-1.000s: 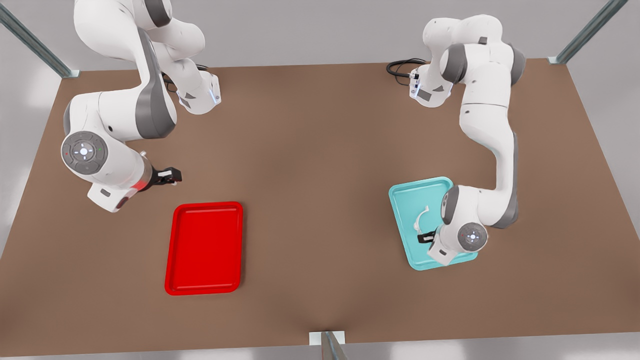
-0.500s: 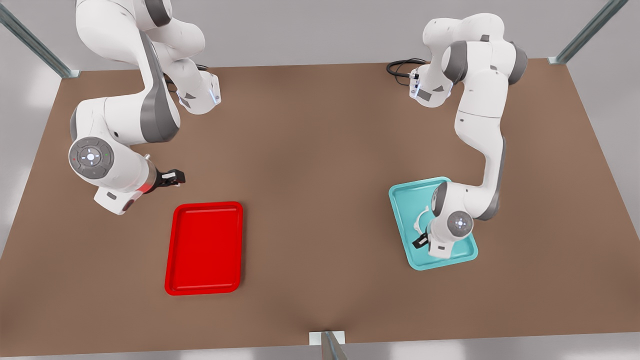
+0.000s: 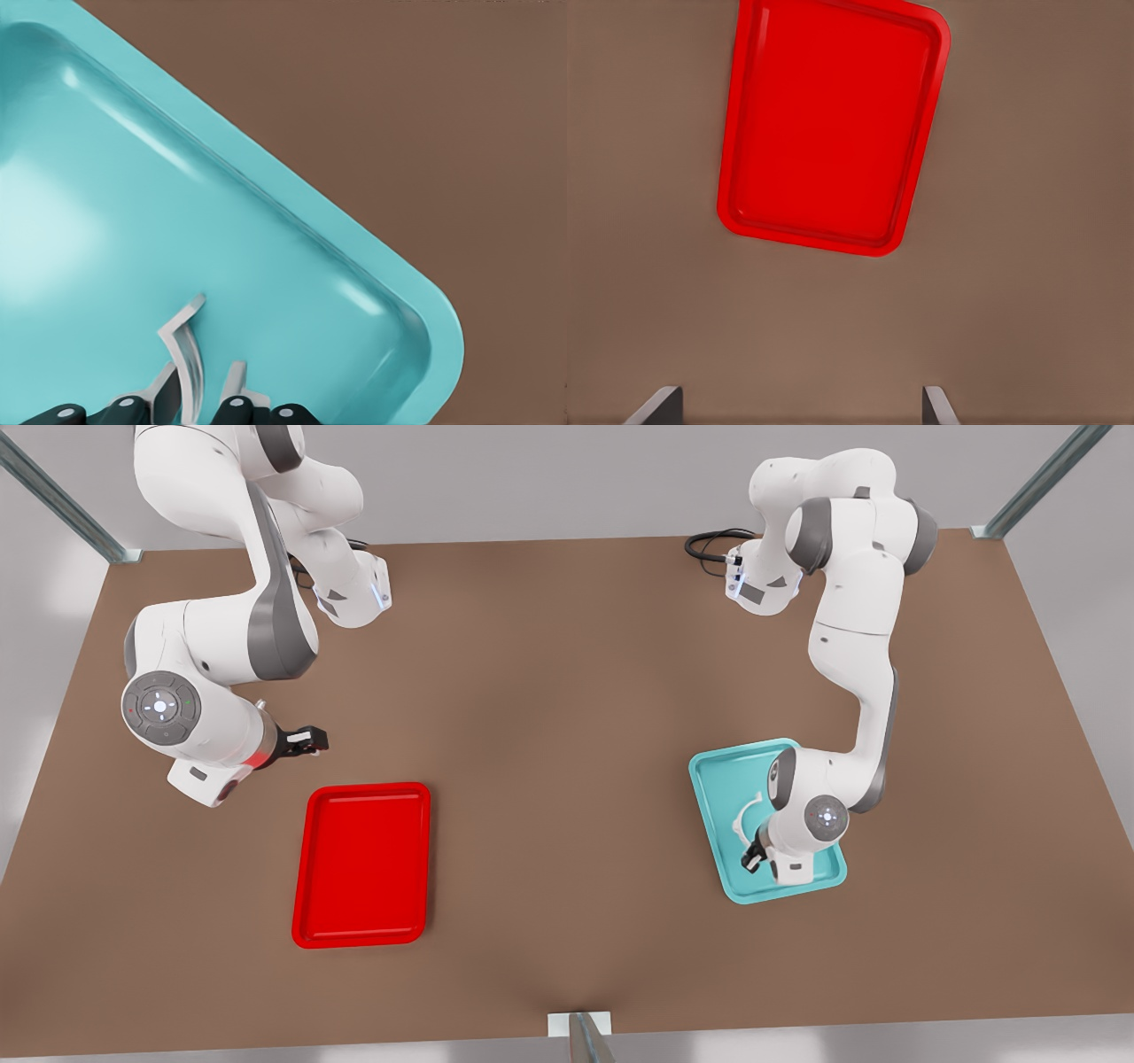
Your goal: Take the drainage pipe clamp from the left arm, pass it to the right arm, and place it in the plate on the right side
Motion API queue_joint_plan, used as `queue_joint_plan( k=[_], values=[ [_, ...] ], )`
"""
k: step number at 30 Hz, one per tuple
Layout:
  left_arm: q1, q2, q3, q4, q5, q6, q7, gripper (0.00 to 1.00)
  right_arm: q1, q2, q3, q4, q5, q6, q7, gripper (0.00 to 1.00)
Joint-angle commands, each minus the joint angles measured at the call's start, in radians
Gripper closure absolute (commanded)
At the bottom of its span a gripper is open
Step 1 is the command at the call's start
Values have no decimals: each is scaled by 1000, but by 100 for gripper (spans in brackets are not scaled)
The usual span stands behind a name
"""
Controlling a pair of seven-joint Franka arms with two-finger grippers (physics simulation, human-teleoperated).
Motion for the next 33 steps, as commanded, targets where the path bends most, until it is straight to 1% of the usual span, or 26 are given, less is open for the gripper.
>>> queue_joint_plan(
  k=[1, 2, 3, 4, 10, 12, 13, 14, 16, 17, 19, 20, 22, 24, 26, 27, 28, 29, 32, 33],
  values=[
    [0, 4, 0, 0, 4, 16, -137, 57, -1, -1, 0, 0, 1, 1, -2, 0],
    [-1, 4, 0, 0, 13, 16, -139, 58, 0, -1, 0, 0, 2, 0, -2, 0],
    [0, 4, 0, 0, 12, 16, -140, 74, -1, -1, 0, -1, 2, 0, -2, 0],
    [0, 2, 1, 2, 12, 16, -140, 79, -1, -1, 0, -4, 2, 0, -2, 0],
    [-1, -4, 1, 5, 10, 12, -142, 79, 0, 0, 0, -7, 7, 4, -2, 0],
    [-1, -27, 1, 2, 9, -4, -145, 79, 32, 14, 15, -6, 28, 43, 13, 0],
    [-1, -42, 1, 0, 7, -31, -151, 79, 83, 17, 15, -6, 60, 50, 24, 0],
    [-1, -71, 1, 0, 7, -77, -188, 79, 155, 23, 17, -6, 70, 98, 33, 0],
    [-6, -97, 1, 0, 9, -149, -226, 79, 267, 45, 17, -6, 128, 259, 33, 0],
    [-1, -97, 0, 19, 3, -191, -222, 79, 284, 59, 17, -6, 185, 323, 33, 0],
    [-17, -97, -2, 108, 6, -297, -246, 79, 295, 72, 20, -4, 263, 393, 30, 0],
    [-23, -91, -2, 157, 7, -341, -258, 79, 312, 69, 21, -7, 269, 390, 30, 0],
    [-76, -74, -18, 214, 7, -358, -381, 79, 319, 62, 23, -3, 269, 397, 32, 0],
    [-104, -74, -64, 292, 9, -435, -510, 79, 321, 45, 23, -12, 283, 394, 28, 0],
    [-147, -73, -68, 310, 9, -459, -608, 79, 362, 46, 23, -35, 286, 426, 56, 0],
    [-168, -45, -68, 353, 7, -459, -723, 79, 388, 48, 23, -75, 286, 497, 84, 0],
    [-170, -31, -91, 372, 7, -459, -780, 79, 416, 42, 23, -111, 286, 538, 122, 0],
    [-178, 1, -117, 411, 9, -456, -847, 79, 434, 36, 24, -139, 287, 574, 159, 0],
    [-219, 51, -117, 517, 9, -447, -1045, 79, 487, 36, 23, -200, 287, 678, 255, 0],
    [-224, 90, -117, 586, 10, -447, -1223, 79, 507, 37, 23, -230, 286, 724, 269, 0]
  ],
)
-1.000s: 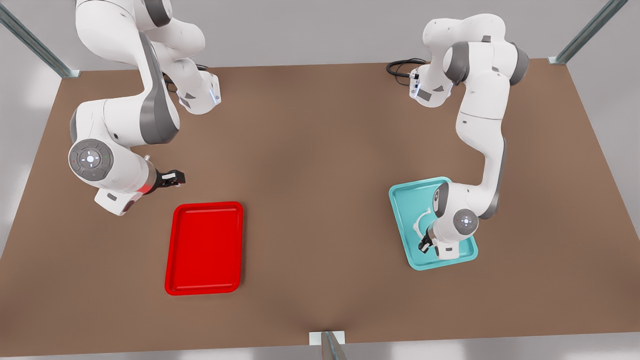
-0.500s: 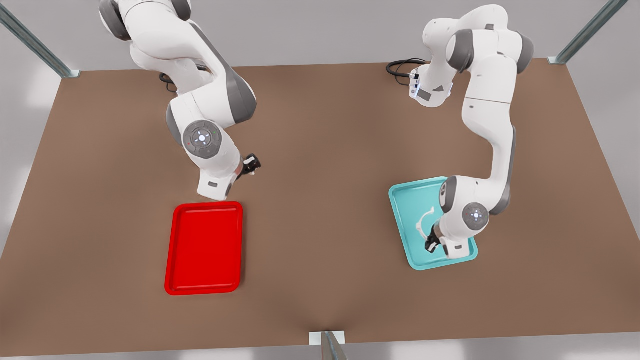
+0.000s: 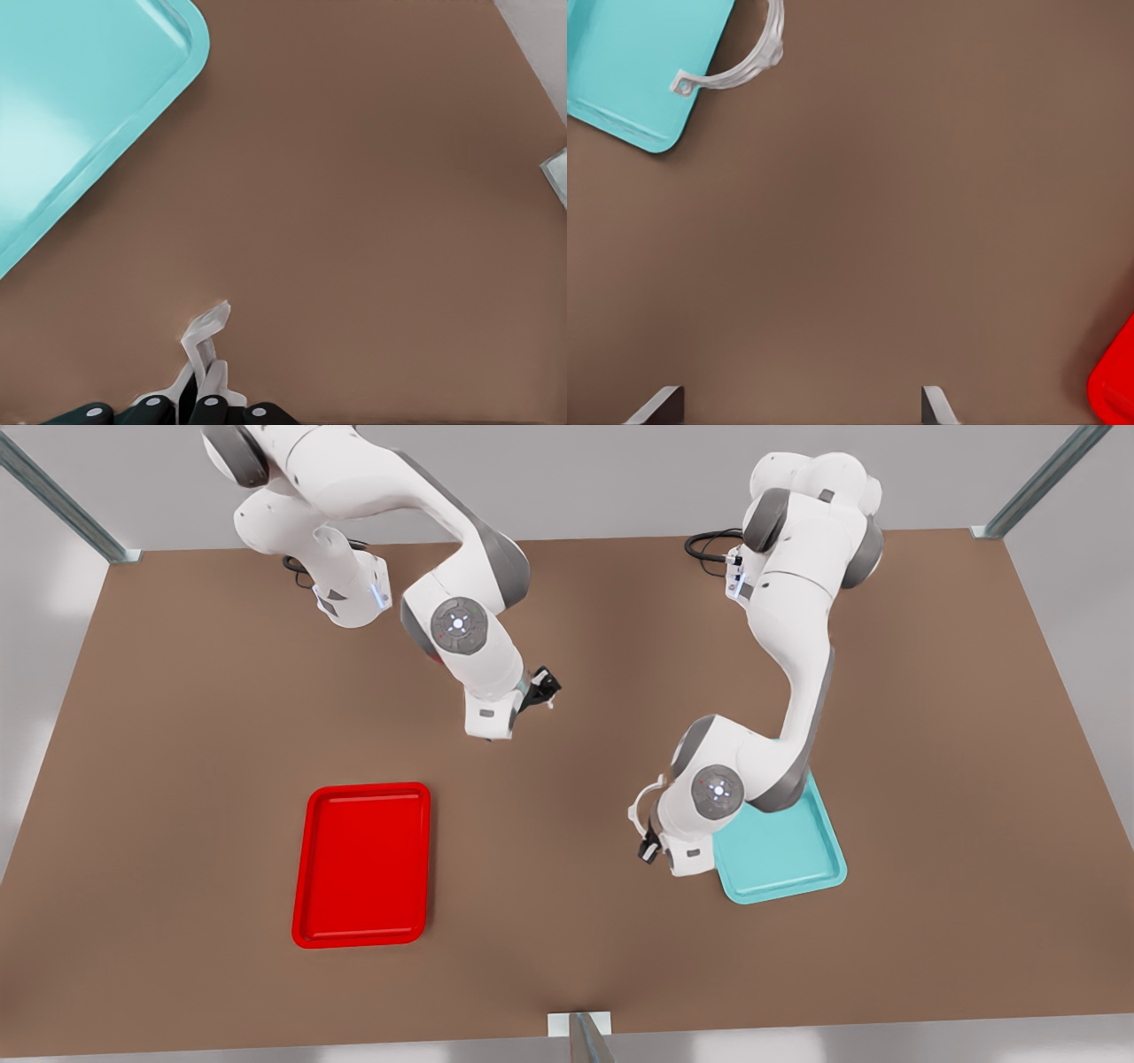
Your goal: Take the drainage pipe clamp from the left arm, pass it to the right arm, and place it in the plate on the right side
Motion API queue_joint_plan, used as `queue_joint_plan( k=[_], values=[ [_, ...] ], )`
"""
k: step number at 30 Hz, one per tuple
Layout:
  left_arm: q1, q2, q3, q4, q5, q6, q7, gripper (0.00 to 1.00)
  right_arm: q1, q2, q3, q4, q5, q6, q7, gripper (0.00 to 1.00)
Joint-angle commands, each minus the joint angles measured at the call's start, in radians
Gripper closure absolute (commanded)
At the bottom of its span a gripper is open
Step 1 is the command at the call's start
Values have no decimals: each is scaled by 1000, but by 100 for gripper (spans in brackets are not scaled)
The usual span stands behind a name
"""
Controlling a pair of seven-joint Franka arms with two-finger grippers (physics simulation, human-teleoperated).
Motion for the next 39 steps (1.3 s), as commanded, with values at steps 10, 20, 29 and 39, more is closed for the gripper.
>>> queue_joint_plan(
  k=[10, 20, 29, 39],
  values=[
    [-67, 41, -87, 64, -3, 104, -939, 79, 47, 106, -1, -11, 0, 353, 266, 0],
    [-67, 47, -89, 62, -6, 81, -975, 79, 59, 158, -7, -24, -11, 437, 269, 0],
    [-59, 45, -95, 61, -6, 79, -969, 79, 30, 176, -11, -76, -31, 523, 247, 0],
    [-59, 44, -110, 61, -4, 72, -937, 79, 27, 233, -11, -59, -34, 600, 247, 0]
  ],
)
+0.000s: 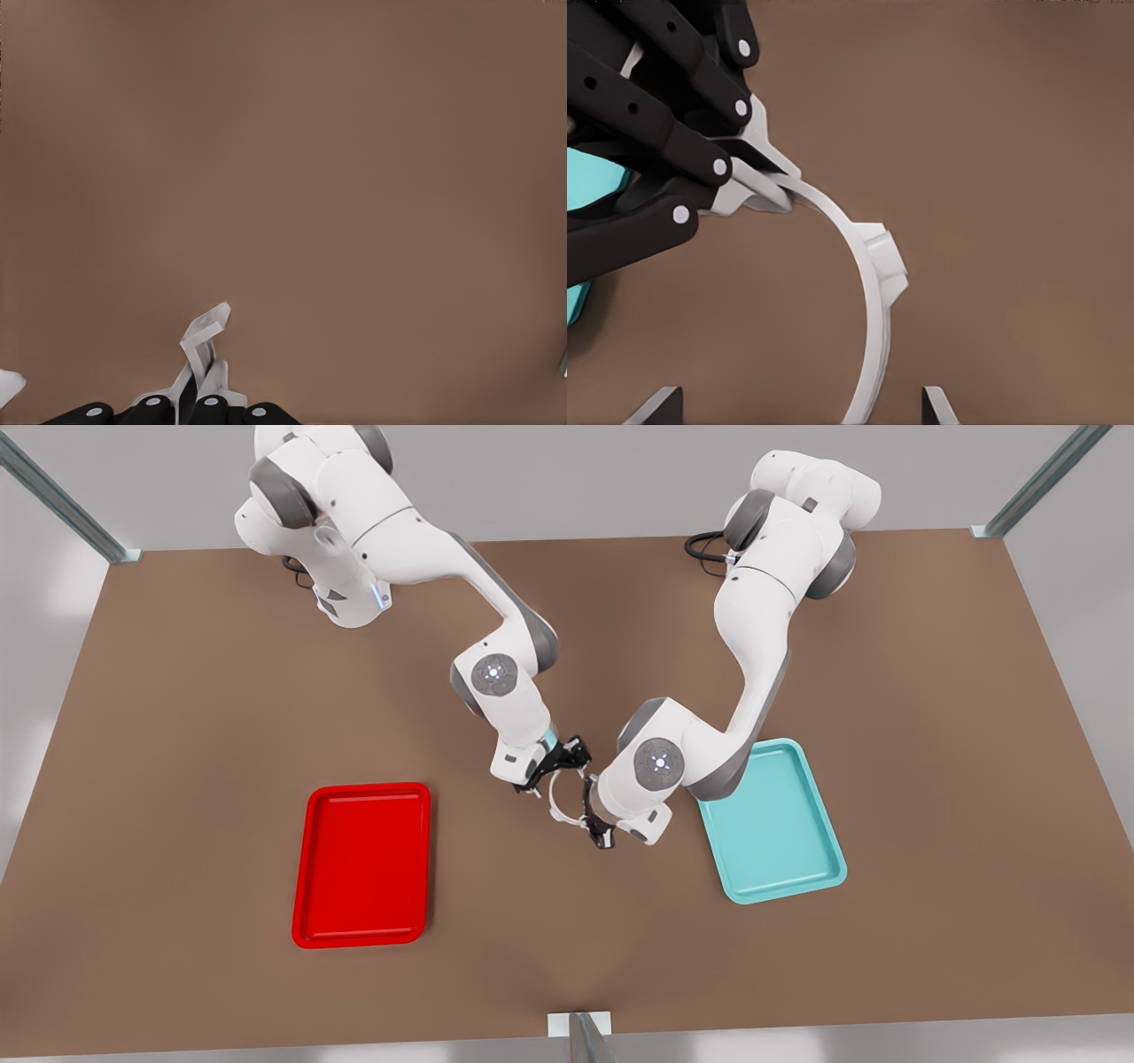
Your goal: Take the drainage pipe clamp from the left arm, pass it to the right arm, and place it in the plate on the right side
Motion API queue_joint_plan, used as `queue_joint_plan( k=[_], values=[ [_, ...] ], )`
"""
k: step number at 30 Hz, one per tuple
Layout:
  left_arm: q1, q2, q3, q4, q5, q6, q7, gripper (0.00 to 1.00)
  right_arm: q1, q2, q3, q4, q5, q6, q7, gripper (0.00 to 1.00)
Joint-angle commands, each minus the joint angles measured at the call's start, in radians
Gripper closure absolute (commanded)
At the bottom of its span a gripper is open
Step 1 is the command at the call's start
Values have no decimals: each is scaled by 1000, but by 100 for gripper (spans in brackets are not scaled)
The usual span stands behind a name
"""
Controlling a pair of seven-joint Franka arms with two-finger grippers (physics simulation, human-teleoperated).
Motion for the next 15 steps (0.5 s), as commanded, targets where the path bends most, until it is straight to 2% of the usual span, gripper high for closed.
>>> queue_joint_plan(
  k=[1, 12, 13, 14, 15],
  values=[
    [0, -2, -1, 0, 2, -10, -94, 79, 0, 5, 0, -1, 2, 50, 18, 0],
    [-1, -1, -3, 2, 3, -12, -94, 79, 1, 34, 0, -14, 0, 104, 18, 1],
    [-1, -1, -3, 2, 3, -12, -91, 79, 1, 36, 0, -14, 0, 104, 14, 13],
    [-1, -2, -3, 2, 3, -12, -91, 79, 1, 36, 0, -14, 0, 105, 12, 30],
    [-1, -1, -3, 2, 3, -12, -91, 79, 1, 36, 1, -14, 0, 105, 12, 43]
  ],
)
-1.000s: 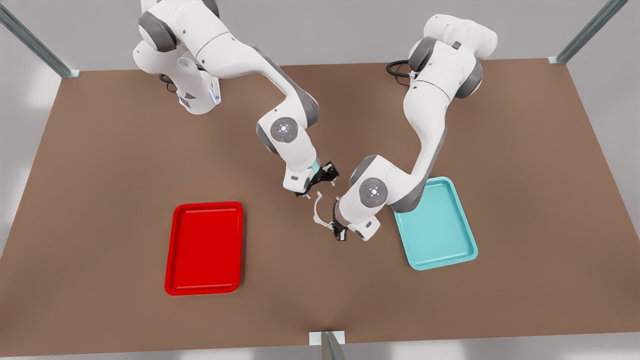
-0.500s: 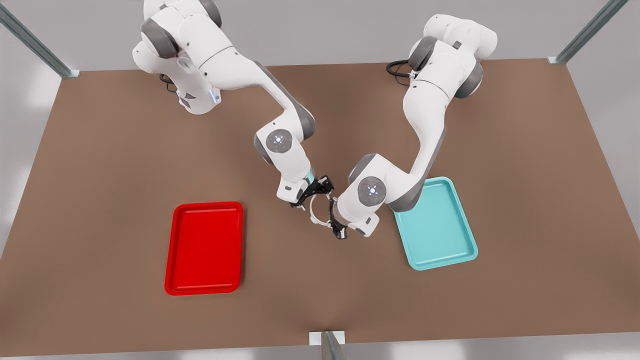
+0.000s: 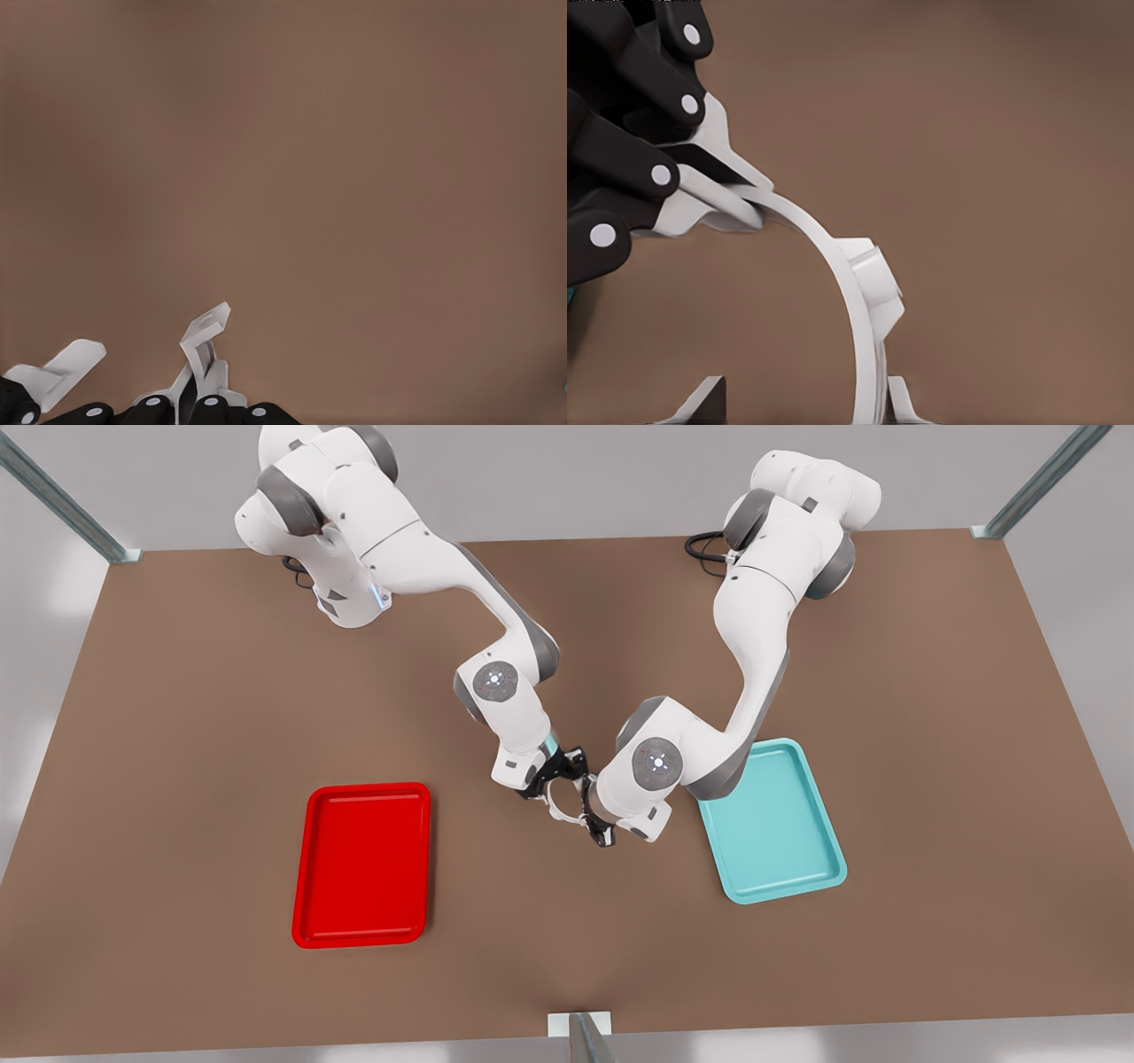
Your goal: Take the drainage pipe clamp from the left arm, pass it to the right arm, and place it in the plate on the right side
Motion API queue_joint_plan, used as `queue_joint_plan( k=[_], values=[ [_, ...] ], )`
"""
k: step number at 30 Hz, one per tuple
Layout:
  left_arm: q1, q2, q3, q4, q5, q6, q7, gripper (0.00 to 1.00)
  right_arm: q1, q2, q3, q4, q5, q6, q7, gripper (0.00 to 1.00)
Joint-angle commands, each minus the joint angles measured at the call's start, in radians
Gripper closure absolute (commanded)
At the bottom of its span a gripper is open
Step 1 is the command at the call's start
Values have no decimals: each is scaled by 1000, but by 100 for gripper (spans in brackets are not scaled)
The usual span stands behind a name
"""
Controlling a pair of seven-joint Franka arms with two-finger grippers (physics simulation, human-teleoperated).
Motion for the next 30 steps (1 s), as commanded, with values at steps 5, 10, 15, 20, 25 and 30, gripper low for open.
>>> queue_joint_plan(
  k=[5, 10, 15, 20, 25, 30],
  values=[
    [0, 0, 1, 1, 1, -1, -43, 0, 1, -1, 0, 13, -6, 12, 4, 79],
    [0, -2, 1, 1, 1, -3, -43, 0, -3, -1, 0, 24, -6, 5, 6, 79],
    [2, -3, 3, 1, 1, -4, -43, 0, -3, -1, 0, 25, -6, 3, 6, 79],
    [2, -11, 1, 2, 2, -58, -43, 0, -5, -1, 0, 30, -6, 1, 6, 79],
    [2, -14, 1, 2, 2, -90, -43, 0, -12, 55, -1, 57, -8, 1, 6, 79],
    [49, -58, -13, 31, -1, -220, -41, 0, -52, 131, -24, 97, -60, 5, -6, 79]
  ],
)
